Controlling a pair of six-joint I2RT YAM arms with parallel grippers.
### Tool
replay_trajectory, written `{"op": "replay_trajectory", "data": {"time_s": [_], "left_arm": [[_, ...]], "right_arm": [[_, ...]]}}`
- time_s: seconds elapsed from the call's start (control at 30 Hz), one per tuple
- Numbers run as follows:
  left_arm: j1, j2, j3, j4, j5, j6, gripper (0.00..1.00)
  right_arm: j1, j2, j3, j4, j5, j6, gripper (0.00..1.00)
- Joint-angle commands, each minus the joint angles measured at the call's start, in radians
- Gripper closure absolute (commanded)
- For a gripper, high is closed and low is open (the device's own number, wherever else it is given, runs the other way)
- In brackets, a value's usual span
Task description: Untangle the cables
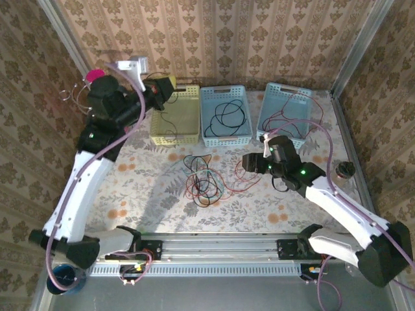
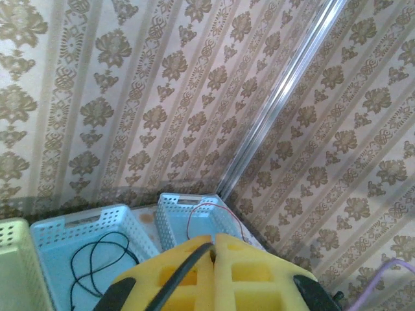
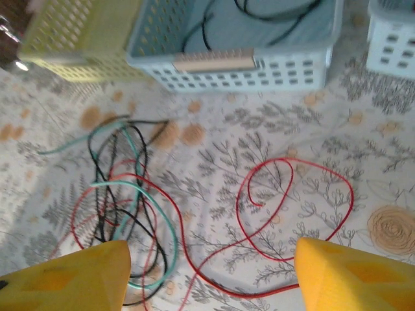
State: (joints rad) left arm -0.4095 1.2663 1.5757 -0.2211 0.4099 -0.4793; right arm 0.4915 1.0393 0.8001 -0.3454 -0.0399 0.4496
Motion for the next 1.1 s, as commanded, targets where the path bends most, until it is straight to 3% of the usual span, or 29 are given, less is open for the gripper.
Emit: {"op": "replay_trajectory", "data": {"time_s": [0.0, 0.3, 0.4, 0.5, 0.6, 0.7, 0.77, 0.87, 1.0, 1.07], "left_arm": [[0.012, 0.134, 0.142, -0.015, 0.081, -0.017, 1.0], [-0.016, 0.684, 0.633, -0.031, 0.227, -0.101, 1.0], [-0.035, 0.896, 0.859, -0.164, 0.227, -0.073, 1.0], [-0.039, 1.055, 1.054, -0.397, 0.114, 0.011, 1.0], [-0.071, 1.104, 1.07, -0.577, -0.017, 0.055, 0.95], [-0.079, 1.088, 0.965, -0.638, -0.026, 0.091, 0.91], [-0.098, 1.086, 0.939, -0.709, -0.031, 0.15, 0.8], [-0.127, 1.112, 0.981, -0.888, -0.08, 0.264, 0.49], [-0.147, 1.124, 1.009, -1.078, -0.174, 0.392, 0.24], [-0.162, 1.119, 1.009, -1.15, -0.243, 0.45, 0.2]], "right_arm": [[0.0, -0.028, 0.01, -0.084, 0.002, 0.032, 0.31], [-0.001, -0.119, -0.074, -0.048, -0.056, 0.099, 0.31], [0.0, -0.142, -0.086, -0.049, -0.066, 0.118, 0.31], [-0.001, -0.169, -0.085, -0.081, -0.046, 0.112, 0.31], [0.0, -0.194, -0.085, -0.123, -0.013, 0.1, 0.31], [0.0, -0.208, -0.096, -0.137, 0.004, 0.093, 0.31], [-0.001, -0.204, -0.095, -0.142, 0.009, 0.089, 0.31], [-0.001, -0.187, -0.076, -0.16, 0.024, 0.077, 0.31], [-0.001, -0.168, -0.038, -0.176, 0.043, 0.059, 0.31], [-0.001, -0.156, -0.025, -0.167, 0.04, 0.058, 0.31]]}}
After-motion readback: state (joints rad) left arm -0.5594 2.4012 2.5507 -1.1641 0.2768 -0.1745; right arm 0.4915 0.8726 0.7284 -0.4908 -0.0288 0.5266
